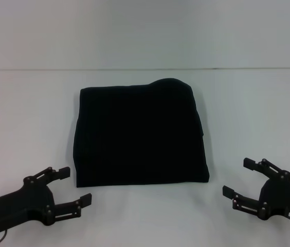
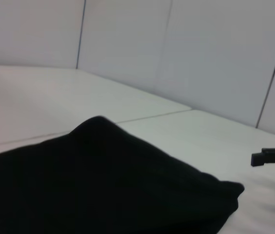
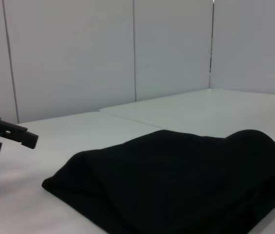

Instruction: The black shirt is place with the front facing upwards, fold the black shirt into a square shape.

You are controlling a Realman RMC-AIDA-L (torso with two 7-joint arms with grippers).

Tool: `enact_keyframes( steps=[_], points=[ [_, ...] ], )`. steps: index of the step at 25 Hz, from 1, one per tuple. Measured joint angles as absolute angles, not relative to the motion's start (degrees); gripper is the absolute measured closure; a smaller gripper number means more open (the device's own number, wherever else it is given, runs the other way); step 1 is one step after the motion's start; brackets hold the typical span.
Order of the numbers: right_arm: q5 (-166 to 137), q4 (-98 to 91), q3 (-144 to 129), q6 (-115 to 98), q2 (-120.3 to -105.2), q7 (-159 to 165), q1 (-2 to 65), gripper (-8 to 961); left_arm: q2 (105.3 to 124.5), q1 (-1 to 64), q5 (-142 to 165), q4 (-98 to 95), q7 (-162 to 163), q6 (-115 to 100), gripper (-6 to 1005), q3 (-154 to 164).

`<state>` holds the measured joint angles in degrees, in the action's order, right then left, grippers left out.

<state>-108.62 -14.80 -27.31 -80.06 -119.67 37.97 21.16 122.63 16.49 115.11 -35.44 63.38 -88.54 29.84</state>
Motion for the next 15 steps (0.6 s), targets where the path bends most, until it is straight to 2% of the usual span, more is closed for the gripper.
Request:
enact_keyframes(
  steps=[4,15],
  points=[
    [-108.6,-15.1,-27.3,-80.3,-119.62,37.9,21.4,8,121.86,16.9,115.3,-34.2,63.5,-88.1,30,29.8],
    [-108.6,-15.2,-27.2,-80.8,-119.68,38.2,21.8,8,121.88,17.1,115.3,-34.3,63.5,-88.1,30,30.0]
  ],
)
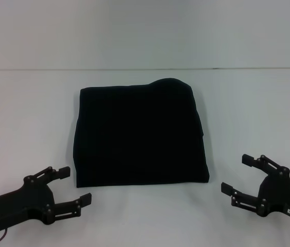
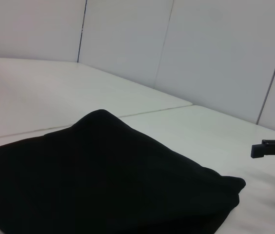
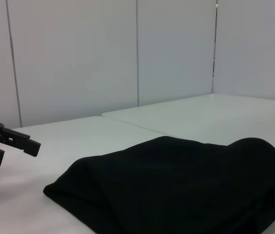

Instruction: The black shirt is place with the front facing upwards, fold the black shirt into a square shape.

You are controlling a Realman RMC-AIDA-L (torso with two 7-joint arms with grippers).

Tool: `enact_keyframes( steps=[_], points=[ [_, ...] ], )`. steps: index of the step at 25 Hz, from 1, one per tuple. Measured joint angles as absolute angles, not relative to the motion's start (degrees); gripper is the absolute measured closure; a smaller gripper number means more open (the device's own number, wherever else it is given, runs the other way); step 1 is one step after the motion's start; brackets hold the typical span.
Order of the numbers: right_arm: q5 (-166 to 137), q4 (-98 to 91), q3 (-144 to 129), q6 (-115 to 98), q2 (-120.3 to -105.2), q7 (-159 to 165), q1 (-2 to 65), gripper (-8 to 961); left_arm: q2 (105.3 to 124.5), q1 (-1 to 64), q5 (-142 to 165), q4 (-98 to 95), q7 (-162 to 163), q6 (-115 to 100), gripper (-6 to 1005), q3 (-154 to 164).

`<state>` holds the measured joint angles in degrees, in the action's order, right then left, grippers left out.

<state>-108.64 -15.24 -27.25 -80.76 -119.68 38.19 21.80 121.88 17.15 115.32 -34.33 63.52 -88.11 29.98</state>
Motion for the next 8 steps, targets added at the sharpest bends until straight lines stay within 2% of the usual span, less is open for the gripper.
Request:
enact_keyframes(
  steps=[8],
  points=[
    [-108.3,-15.2,-26.8,-80.9,-119.68,38.3,21.9,8,121.90,17.4,115.3,-34.3,63.5,-87.9,30,29.7]
  ],
)
